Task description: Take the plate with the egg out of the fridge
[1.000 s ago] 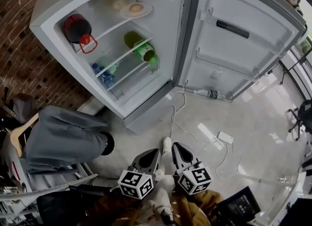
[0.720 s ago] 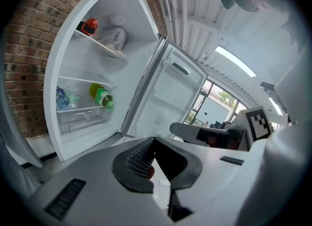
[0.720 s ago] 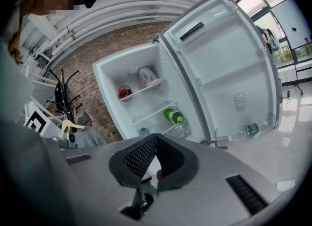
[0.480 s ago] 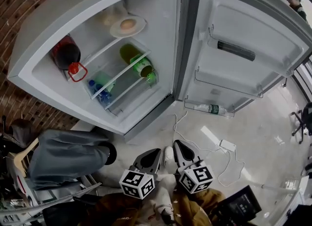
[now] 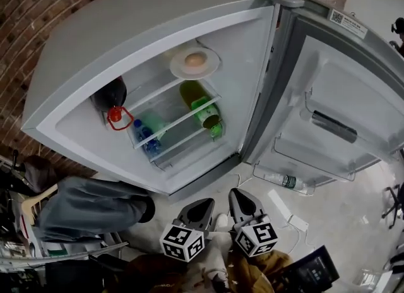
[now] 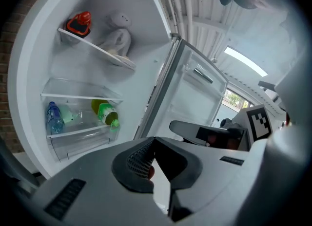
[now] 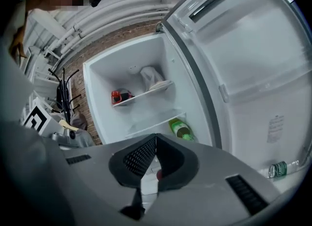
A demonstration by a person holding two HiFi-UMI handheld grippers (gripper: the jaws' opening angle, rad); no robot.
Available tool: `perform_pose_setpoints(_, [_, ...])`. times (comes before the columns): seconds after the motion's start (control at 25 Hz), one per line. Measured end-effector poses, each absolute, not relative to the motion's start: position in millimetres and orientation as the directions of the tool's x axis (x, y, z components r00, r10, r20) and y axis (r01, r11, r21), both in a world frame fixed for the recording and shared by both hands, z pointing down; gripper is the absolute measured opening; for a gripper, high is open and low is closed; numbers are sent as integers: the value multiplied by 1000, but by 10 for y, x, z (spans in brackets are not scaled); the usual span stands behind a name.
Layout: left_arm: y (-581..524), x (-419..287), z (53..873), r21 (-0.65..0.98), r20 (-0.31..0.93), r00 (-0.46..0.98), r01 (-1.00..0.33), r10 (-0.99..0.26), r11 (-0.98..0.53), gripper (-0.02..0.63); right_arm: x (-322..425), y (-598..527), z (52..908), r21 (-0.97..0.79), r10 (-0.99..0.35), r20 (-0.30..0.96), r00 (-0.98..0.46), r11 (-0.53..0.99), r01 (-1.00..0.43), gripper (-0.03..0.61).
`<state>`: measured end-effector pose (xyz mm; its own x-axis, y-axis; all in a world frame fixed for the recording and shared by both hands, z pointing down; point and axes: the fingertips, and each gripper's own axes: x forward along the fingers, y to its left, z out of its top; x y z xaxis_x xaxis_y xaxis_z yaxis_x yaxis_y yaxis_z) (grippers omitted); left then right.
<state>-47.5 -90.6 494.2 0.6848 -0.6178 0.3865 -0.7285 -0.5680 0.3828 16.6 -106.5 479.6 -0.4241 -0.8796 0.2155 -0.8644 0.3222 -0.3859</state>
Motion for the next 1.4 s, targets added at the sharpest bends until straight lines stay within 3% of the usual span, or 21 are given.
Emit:
perform_pose_setpoints(0.72, [-1243,-325,5003,367,413,629,-777,-658,-512,8,359,-1420,4853,-435,-860,194,-471,355,-827,8])
perform_pose_setpoints(1.4, [-1625,-430,4794,425,353,608,-781,-711,-457,8,194,-1663,4678,-426,-841,138,-523,426,-798,6])
